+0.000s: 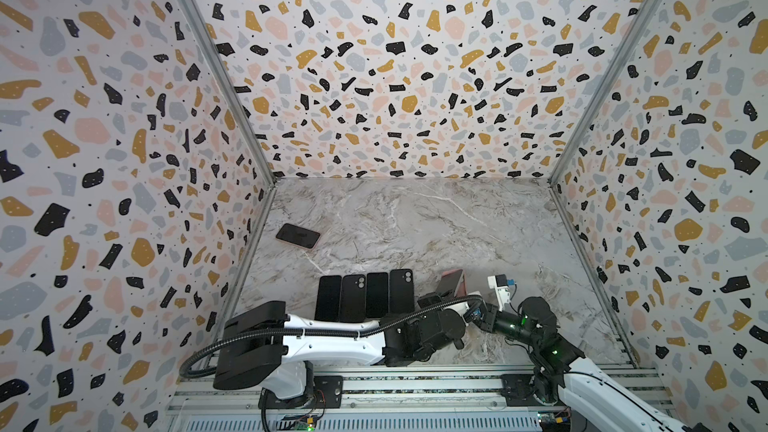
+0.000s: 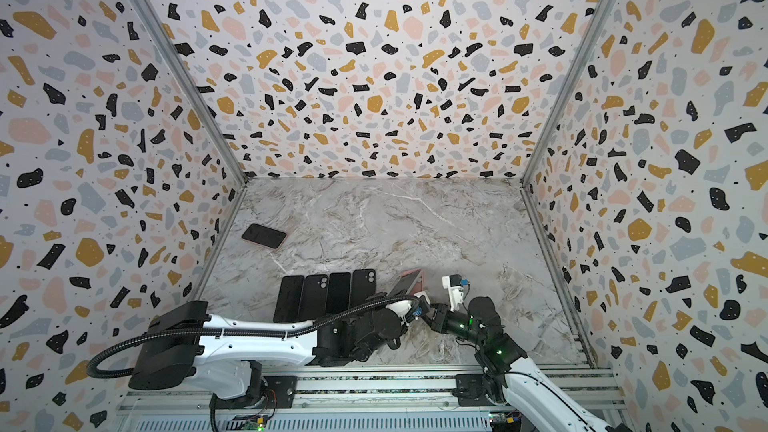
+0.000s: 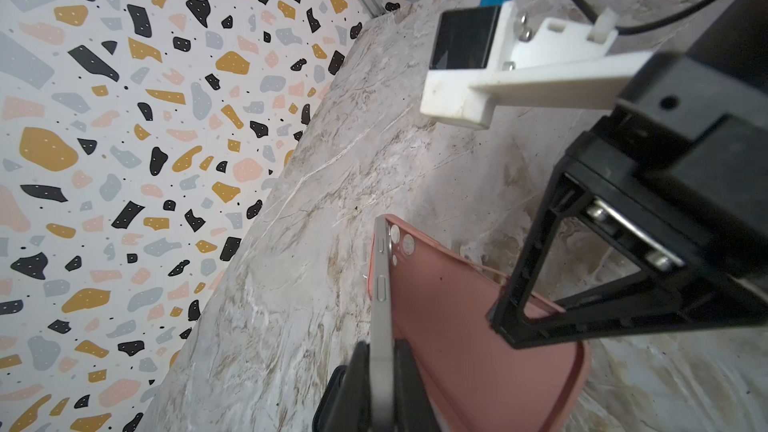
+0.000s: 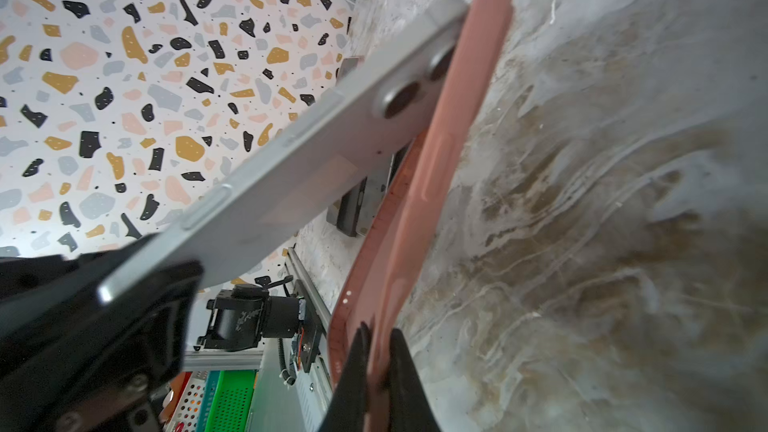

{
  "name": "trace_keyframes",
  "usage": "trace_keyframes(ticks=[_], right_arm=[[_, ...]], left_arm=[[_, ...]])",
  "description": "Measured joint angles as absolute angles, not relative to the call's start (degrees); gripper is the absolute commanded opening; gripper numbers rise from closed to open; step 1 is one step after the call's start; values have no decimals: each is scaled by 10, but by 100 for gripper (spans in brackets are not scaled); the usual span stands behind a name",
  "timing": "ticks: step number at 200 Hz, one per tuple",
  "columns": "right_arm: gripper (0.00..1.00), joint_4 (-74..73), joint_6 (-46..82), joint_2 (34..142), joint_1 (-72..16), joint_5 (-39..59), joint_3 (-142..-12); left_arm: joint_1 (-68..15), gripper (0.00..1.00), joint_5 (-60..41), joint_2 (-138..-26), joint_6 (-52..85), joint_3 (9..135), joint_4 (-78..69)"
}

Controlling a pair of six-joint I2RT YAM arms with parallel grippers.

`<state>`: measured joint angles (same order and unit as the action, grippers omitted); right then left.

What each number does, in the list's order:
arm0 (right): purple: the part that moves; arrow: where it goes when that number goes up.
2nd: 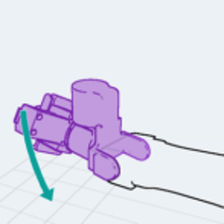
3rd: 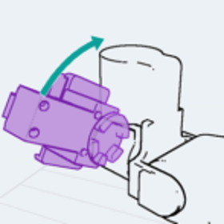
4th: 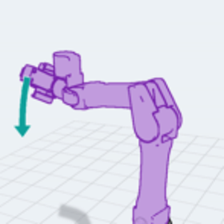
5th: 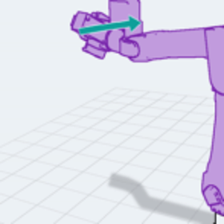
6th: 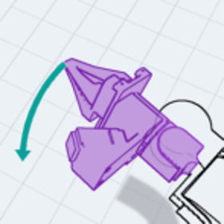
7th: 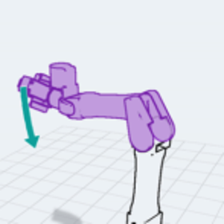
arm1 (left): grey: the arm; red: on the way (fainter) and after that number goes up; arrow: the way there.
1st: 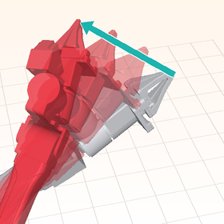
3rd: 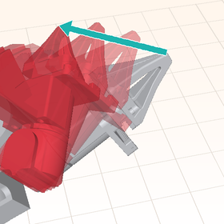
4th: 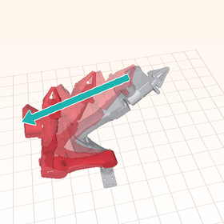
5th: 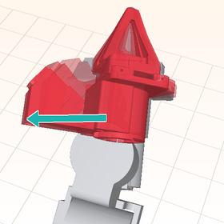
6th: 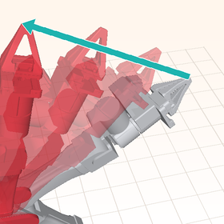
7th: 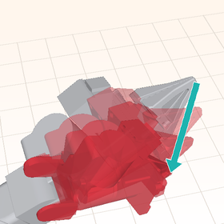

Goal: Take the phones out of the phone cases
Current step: 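Press the pink case edge into the right gripper while left holds the phone, then draw the phone out of the pink case with left while right holds it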

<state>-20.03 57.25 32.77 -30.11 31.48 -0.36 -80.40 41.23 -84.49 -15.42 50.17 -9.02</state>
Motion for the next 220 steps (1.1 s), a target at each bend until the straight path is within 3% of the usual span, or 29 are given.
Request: trace_keyframes(ticks=[110, 220], right_arm=[[0, -59, 513, 364, -288, 215, -14], [0, -31, 469, 412, -280, 245, -65]], left_arm=[[-804, 0, 451, -791, -152, 475, -30], [-804, 0, 534, -948, -172, 484, -15]])
